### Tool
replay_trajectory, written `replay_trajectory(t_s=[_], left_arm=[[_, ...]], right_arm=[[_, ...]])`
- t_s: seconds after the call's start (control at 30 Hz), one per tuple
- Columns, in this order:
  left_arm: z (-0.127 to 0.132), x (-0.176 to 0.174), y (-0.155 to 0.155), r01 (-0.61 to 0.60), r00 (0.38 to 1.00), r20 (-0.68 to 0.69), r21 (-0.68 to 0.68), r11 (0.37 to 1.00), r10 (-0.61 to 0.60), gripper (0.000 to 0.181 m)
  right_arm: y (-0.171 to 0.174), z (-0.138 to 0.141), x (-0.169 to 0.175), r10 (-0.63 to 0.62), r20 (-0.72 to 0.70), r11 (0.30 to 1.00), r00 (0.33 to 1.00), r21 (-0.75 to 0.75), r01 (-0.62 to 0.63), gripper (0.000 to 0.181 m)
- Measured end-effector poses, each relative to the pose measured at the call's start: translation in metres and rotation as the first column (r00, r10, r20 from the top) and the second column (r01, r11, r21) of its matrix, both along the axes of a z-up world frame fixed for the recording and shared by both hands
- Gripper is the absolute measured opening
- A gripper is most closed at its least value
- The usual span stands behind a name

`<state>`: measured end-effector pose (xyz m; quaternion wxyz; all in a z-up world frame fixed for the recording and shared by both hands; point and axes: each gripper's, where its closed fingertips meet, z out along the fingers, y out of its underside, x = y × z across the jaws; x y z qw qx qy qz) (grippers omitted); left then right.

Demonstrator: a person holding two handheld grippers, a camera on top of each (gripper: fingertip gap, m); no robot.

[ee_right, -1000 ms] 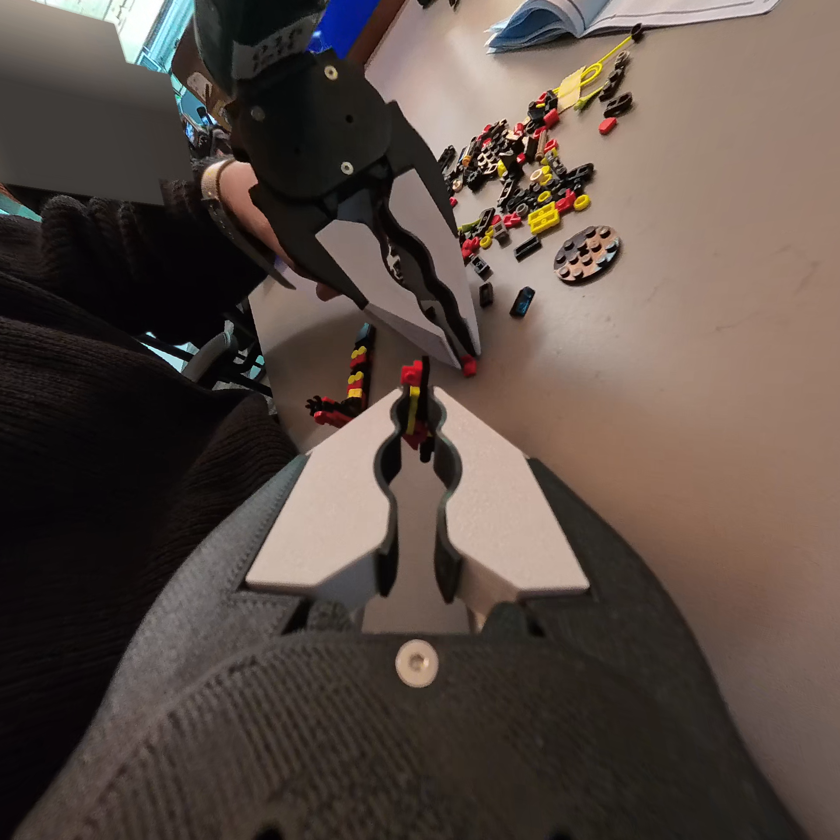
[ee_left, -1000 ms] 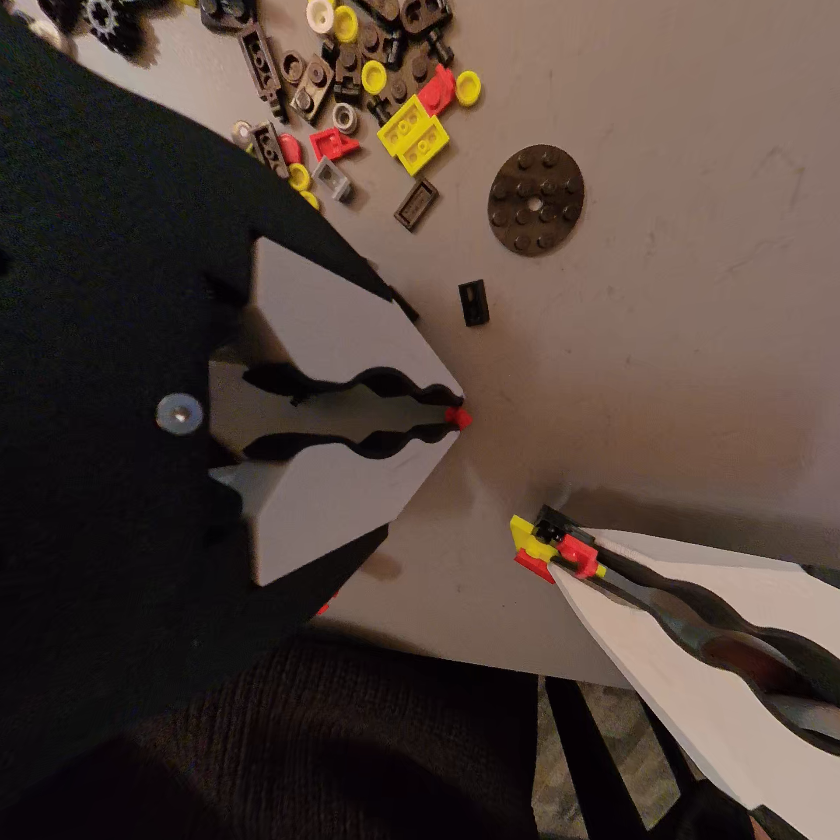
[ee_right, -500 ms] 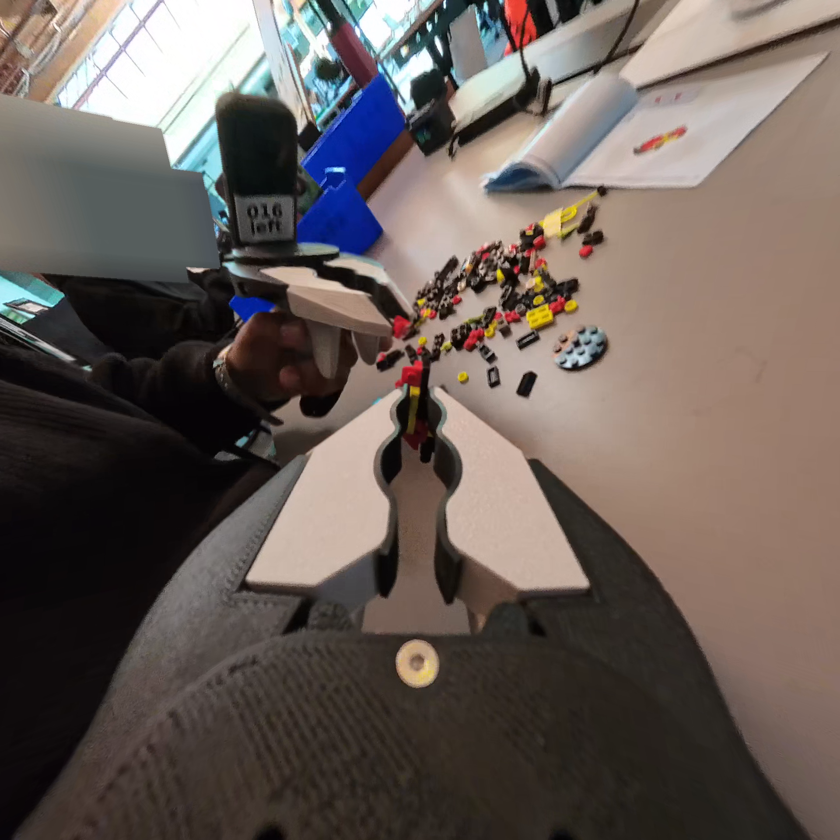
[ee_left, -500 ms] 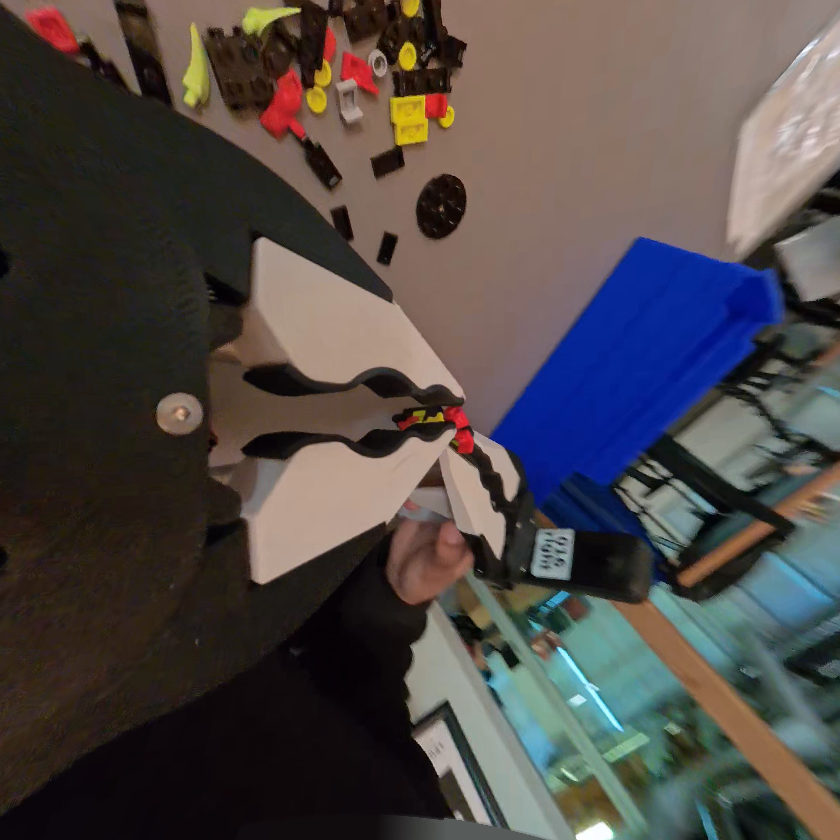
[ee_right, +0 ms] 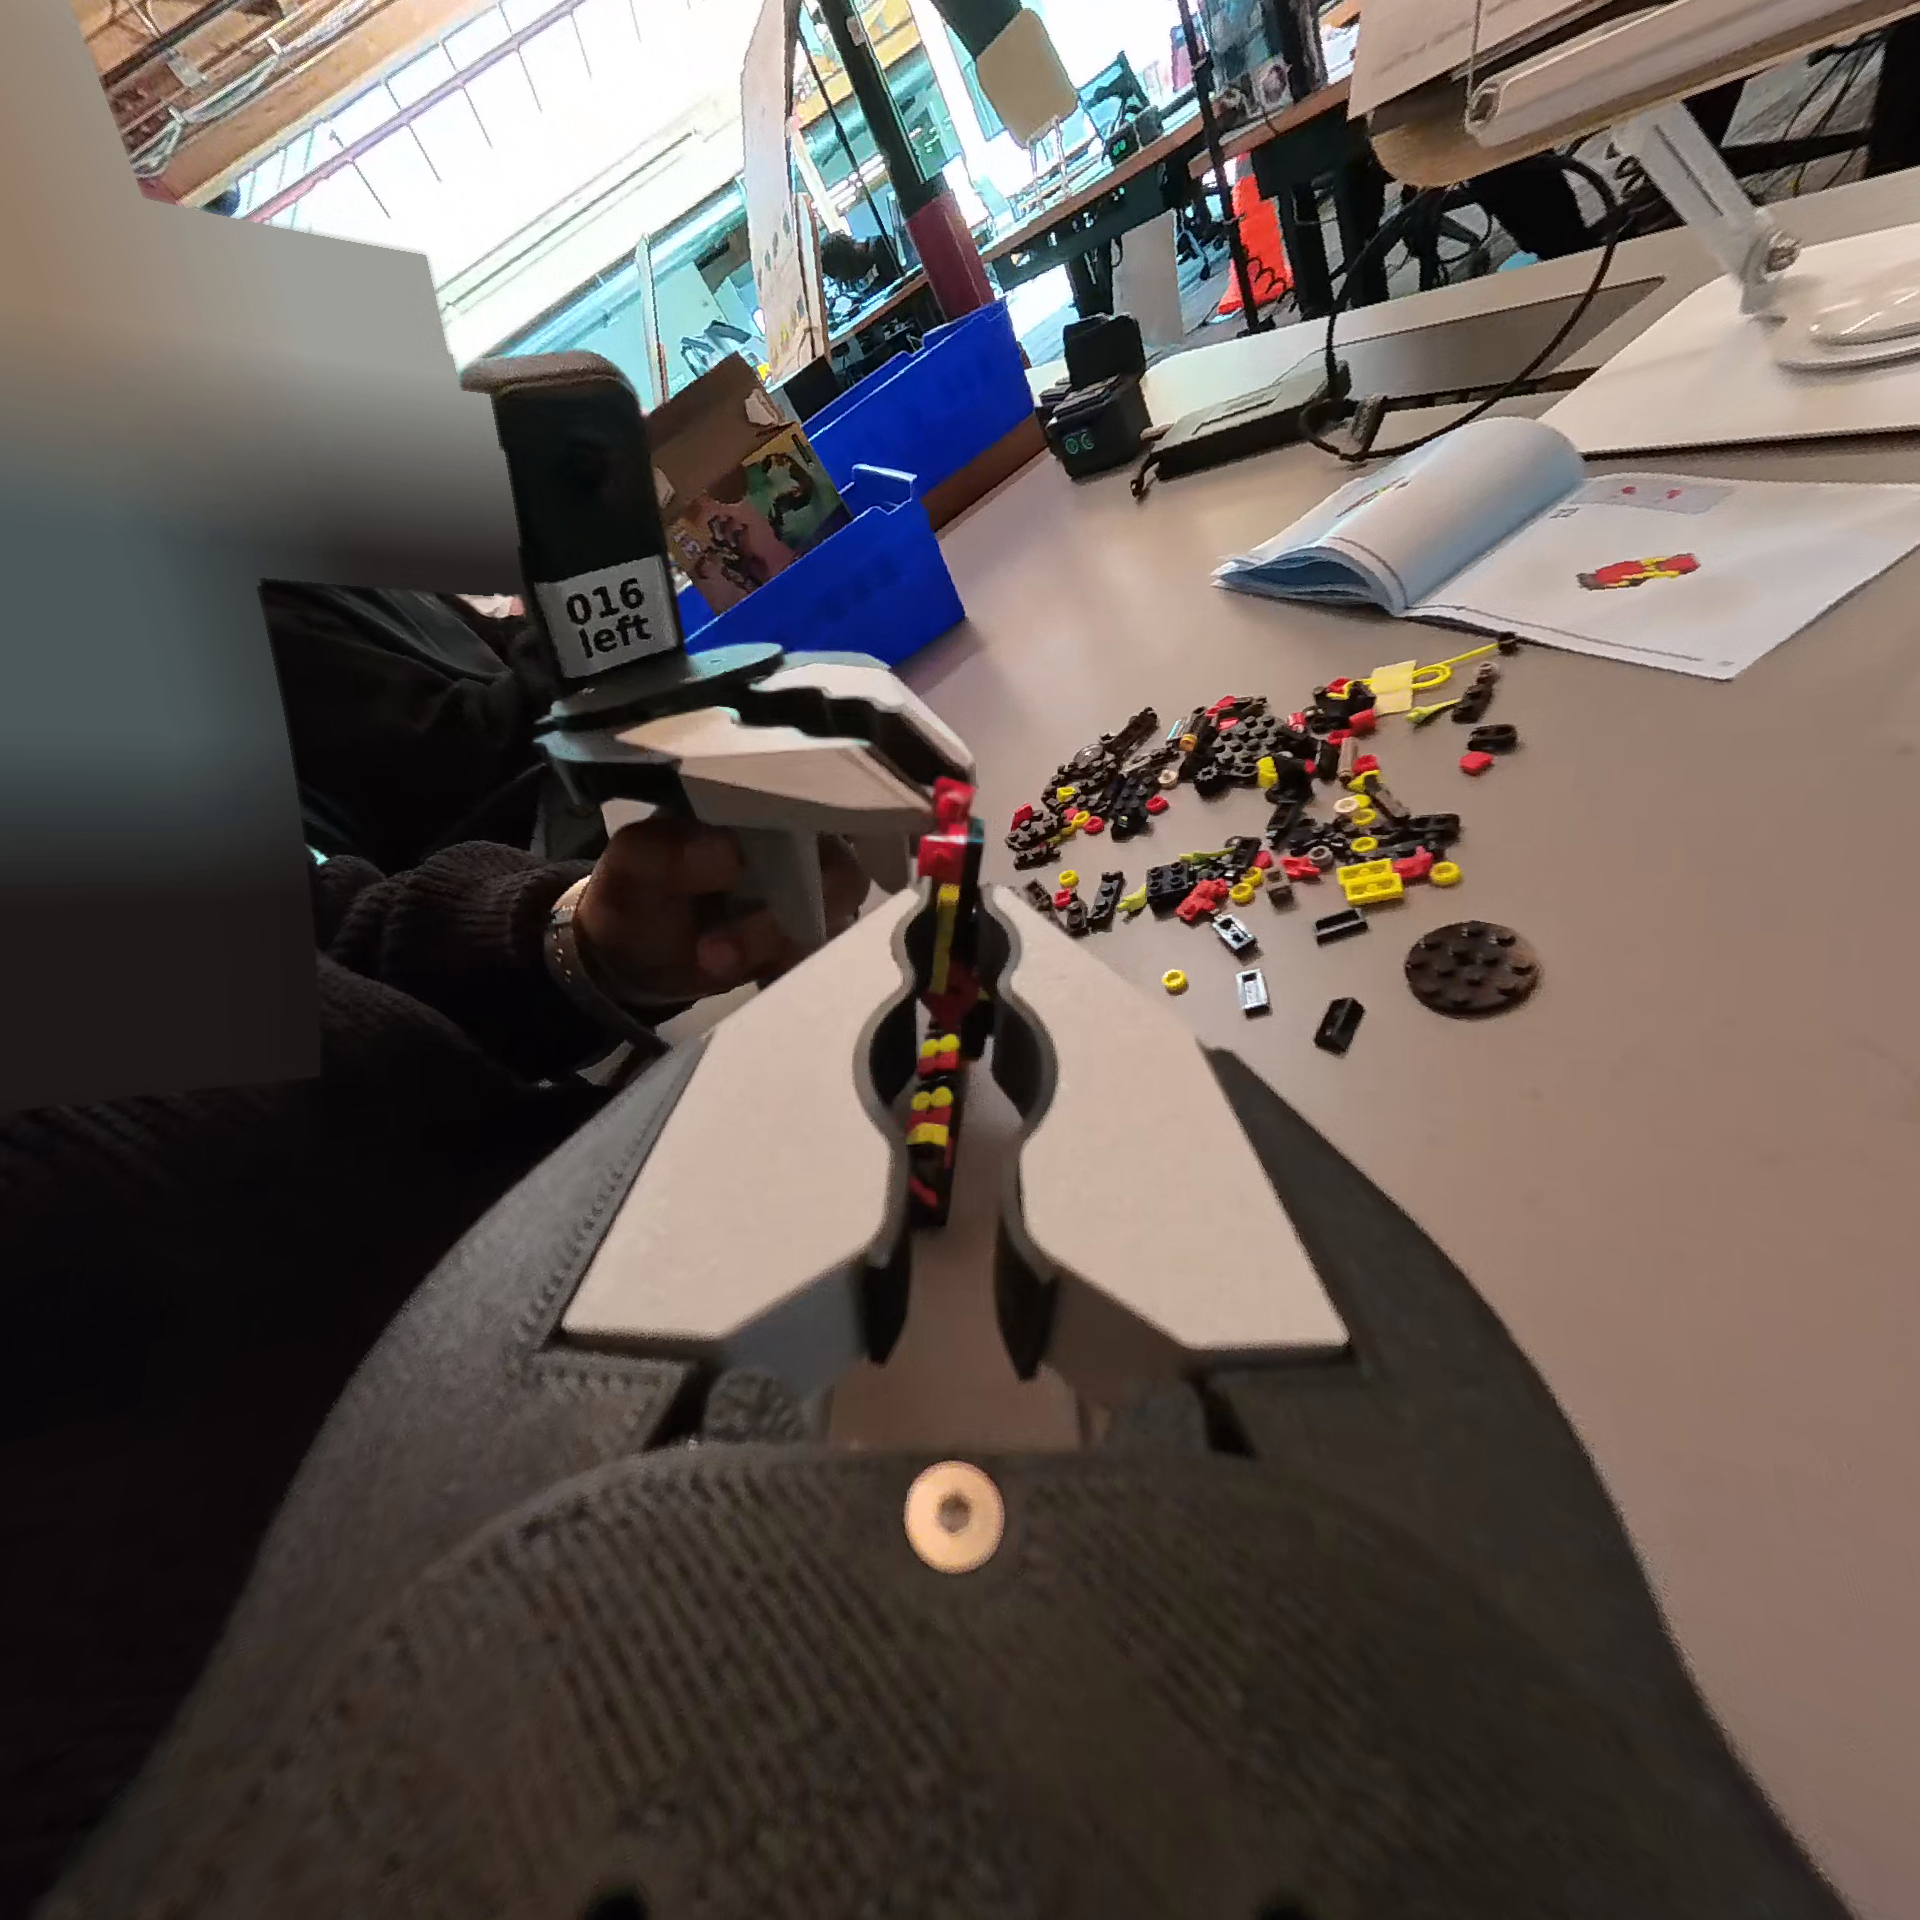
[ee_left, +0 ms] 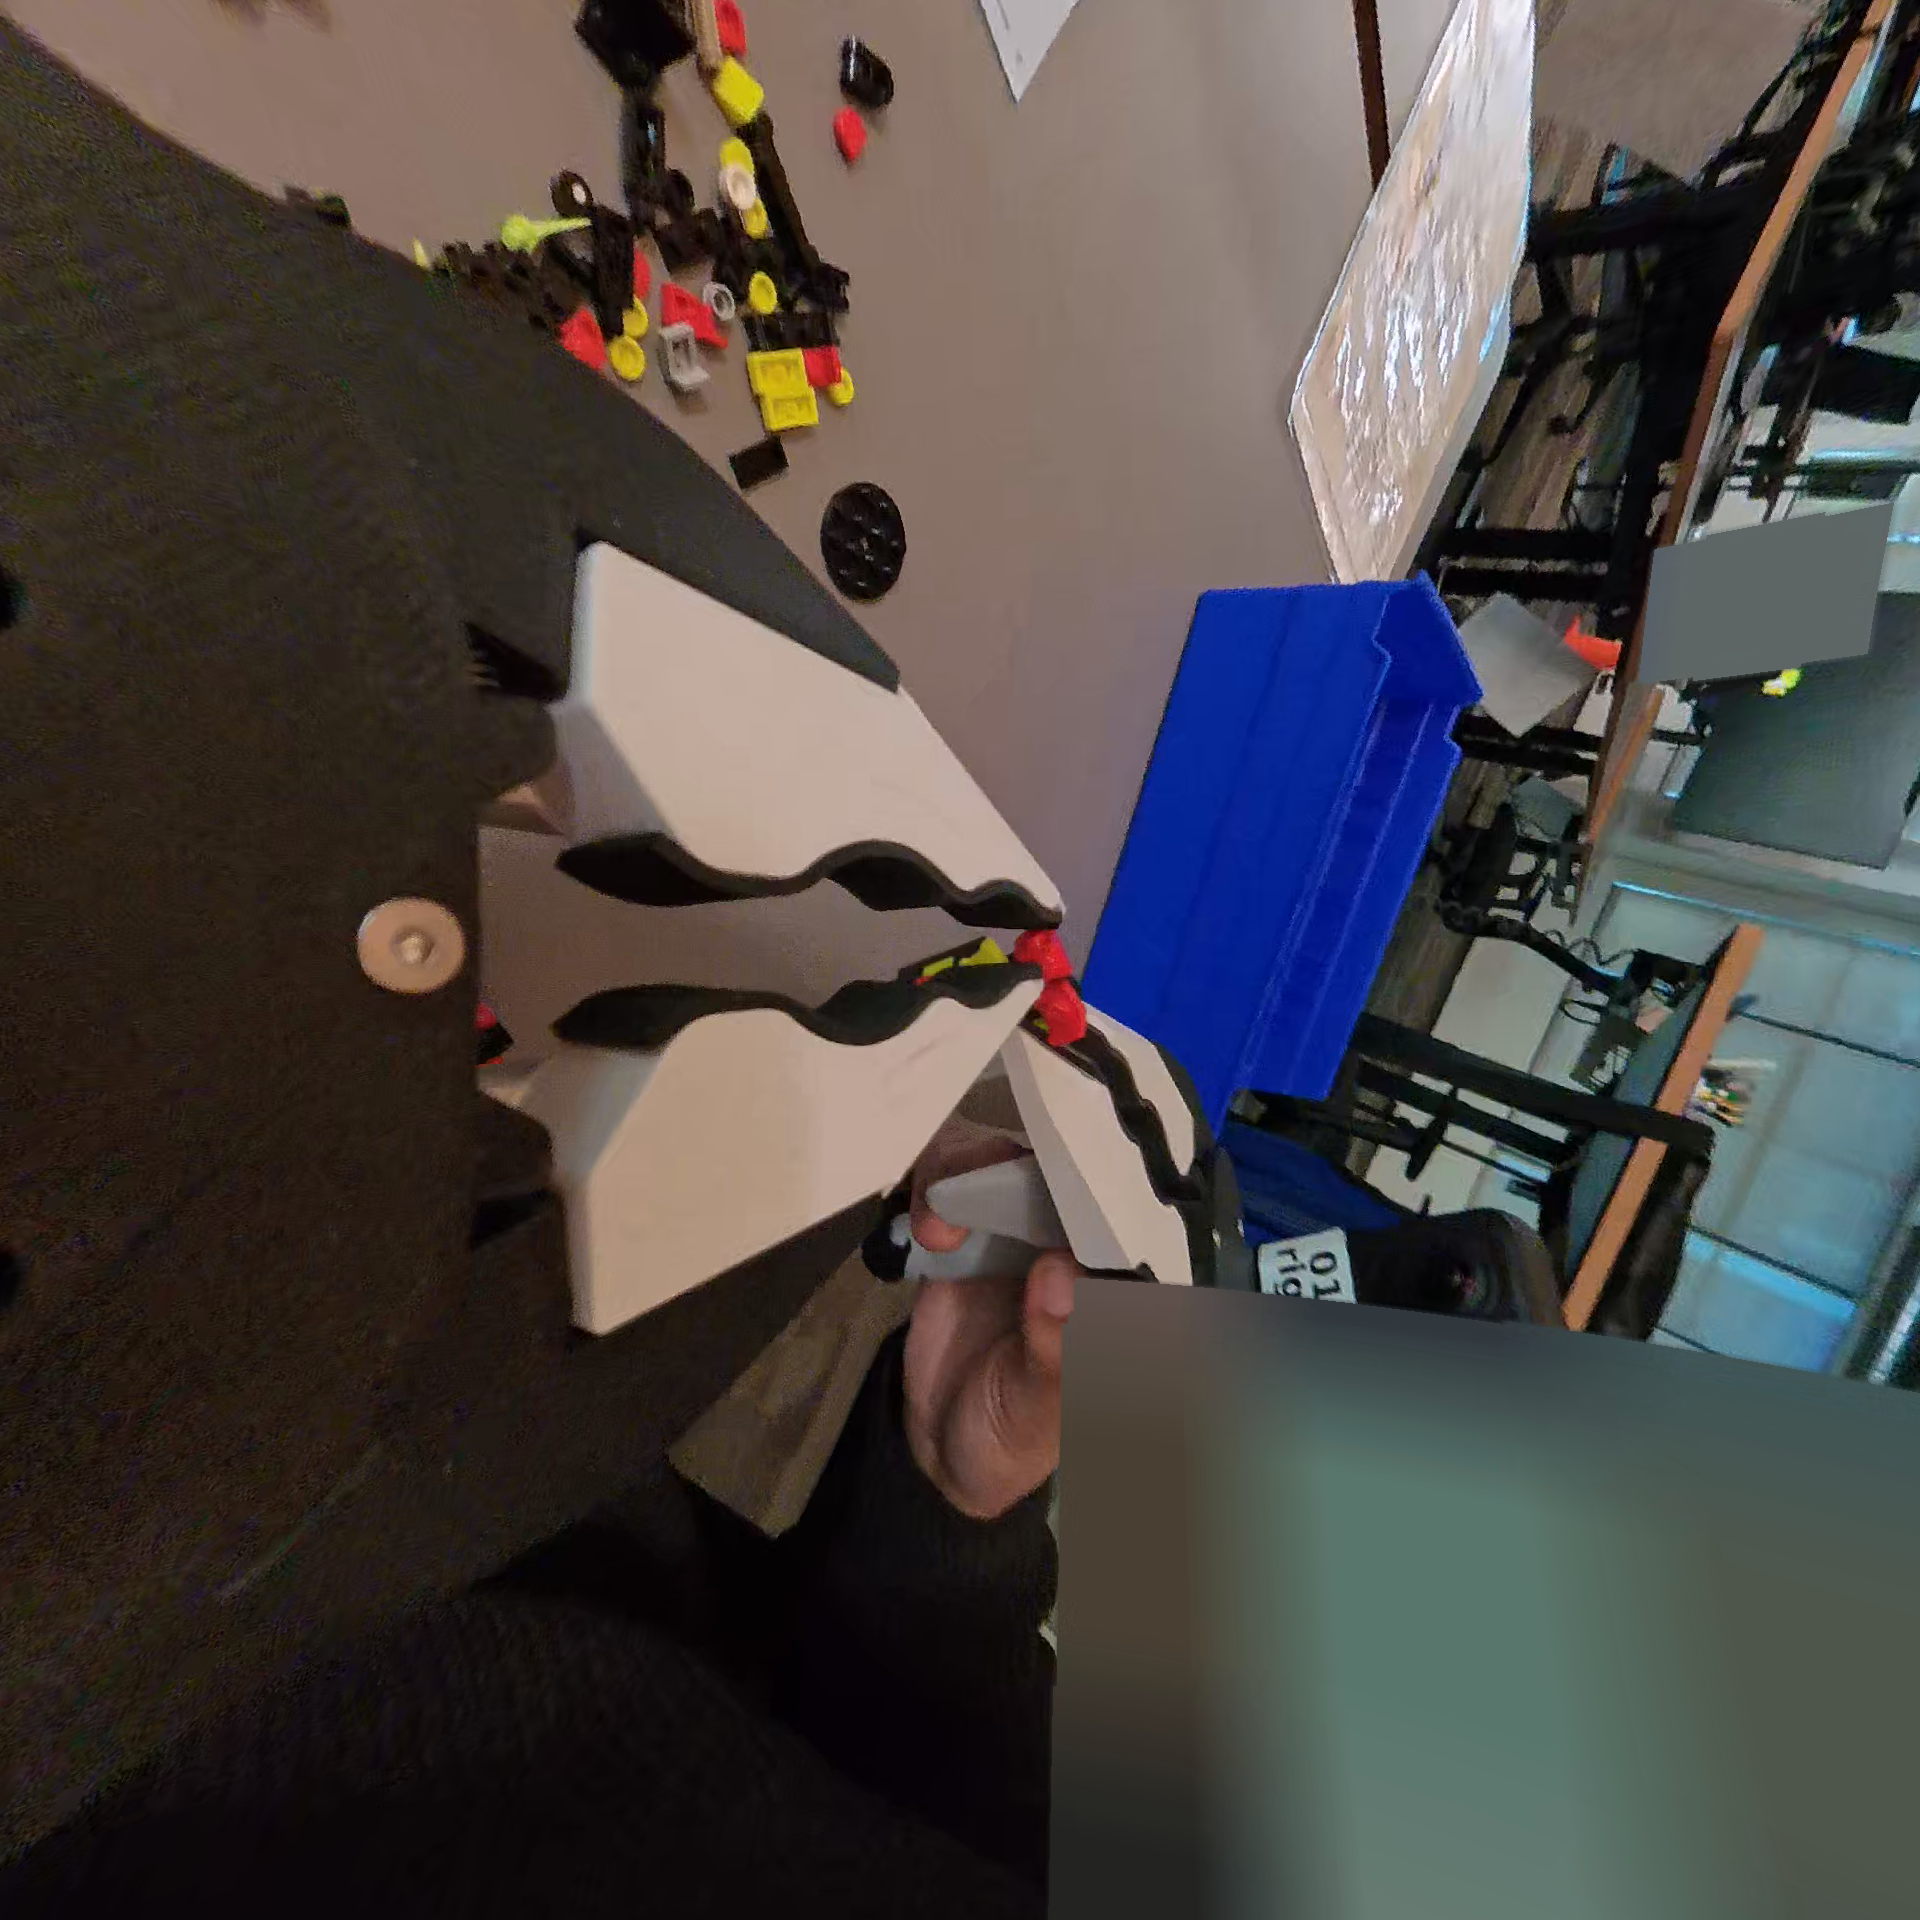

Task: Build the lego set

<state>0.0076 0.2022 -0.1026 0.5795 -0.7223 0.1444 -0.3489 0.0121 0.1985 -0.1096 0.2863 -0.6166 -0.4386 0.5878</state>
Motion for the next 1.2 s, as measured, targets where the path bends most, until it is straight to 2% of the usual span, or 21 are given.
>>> replay_trajectory(t_s=[0.13,0.5,0.8,1.2], left_arm=[[0.001,0.002,-0.002,-0.005,0.999,-0.040,0.026,1.000,0.006,0.004],[0.006,0.004,0.000,-0.057,0.998,-0.015,0.052,0.997,0.058,0.002],[0.008,0.003,0.003,-0.107,0.992,0.066,0.022,0.994,0.105,0.001],[0.007,0.006,0.000,-0.056,0.997,0.058,0.011,0.998,0.055,0.000]], right_arm=[[-0.001,0.002,0.000,0.000,-0.003,0.999,1.000,0.032,0.000,0.005],[0.000,0.009,0.001,-0.006,-0.045,0.998,0.999,0.068,0.009,0.005],[0.000,0.012,0.000,-0.038,-0.047,0.969,0.998,0.244,0.048,0.008],[-0.008,0.010,0.004,0.000,-0.014,0.869,1.000,0.495,0.007,0.011]])
